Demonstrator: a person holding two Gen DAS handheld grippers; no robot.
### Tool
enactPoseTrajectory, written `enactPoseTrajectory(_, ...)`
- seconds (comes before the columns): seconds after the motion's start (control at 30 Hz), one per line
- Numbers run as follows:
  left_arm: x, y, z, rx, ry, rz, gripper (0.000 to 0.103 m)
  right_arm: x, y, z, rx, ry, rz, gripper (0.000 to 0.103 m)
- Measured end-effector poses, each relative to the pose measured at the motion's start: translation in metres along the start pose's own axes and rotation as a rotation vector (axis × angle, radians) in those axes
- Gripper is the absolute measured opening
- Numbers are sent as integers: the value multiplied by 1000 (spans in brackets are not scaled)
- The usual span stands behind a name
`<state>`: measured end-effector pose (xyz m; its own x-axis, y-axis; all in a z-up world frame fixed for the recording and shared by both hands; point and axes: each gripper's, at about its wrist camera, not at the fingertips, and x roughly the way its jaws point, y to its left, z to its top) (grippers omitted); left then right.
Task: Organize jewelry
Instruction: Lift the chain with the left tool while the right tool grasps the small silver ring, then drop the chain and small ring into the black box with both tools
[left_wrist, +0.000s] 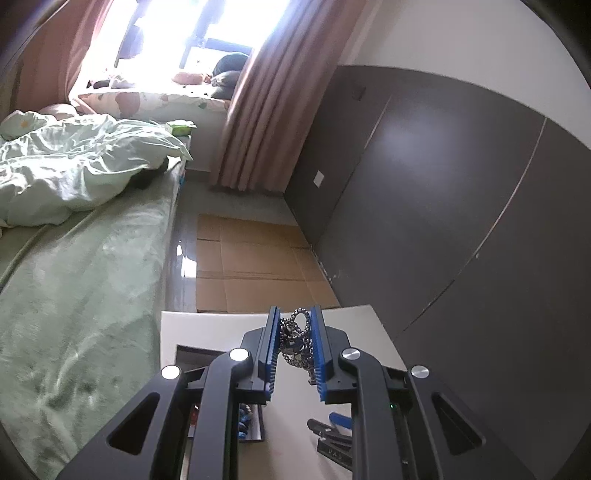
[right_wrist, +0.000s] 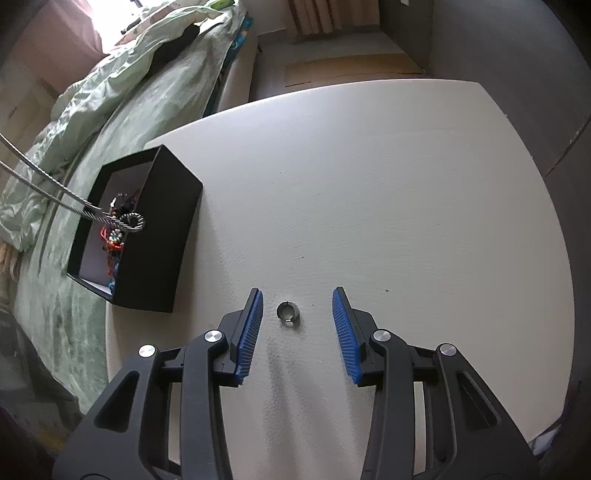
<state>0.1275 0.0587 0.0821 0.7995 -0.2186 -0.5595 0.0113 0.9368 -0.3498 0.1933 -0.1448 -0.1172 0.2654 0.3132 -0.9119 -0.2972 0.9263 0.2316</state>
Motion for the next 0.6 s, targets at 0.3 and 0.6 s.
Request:
enactPoseTrajectory(0.3, -1, 19, 5, -35, 4, 5, 15, 8, 19, -6, -105, -1, -156, 17)
enactPoseTrajectory(0.6, 30, 39, -13, -61, 94, 41, 15, -8, 26, -7, -110, -37, -105, 13)
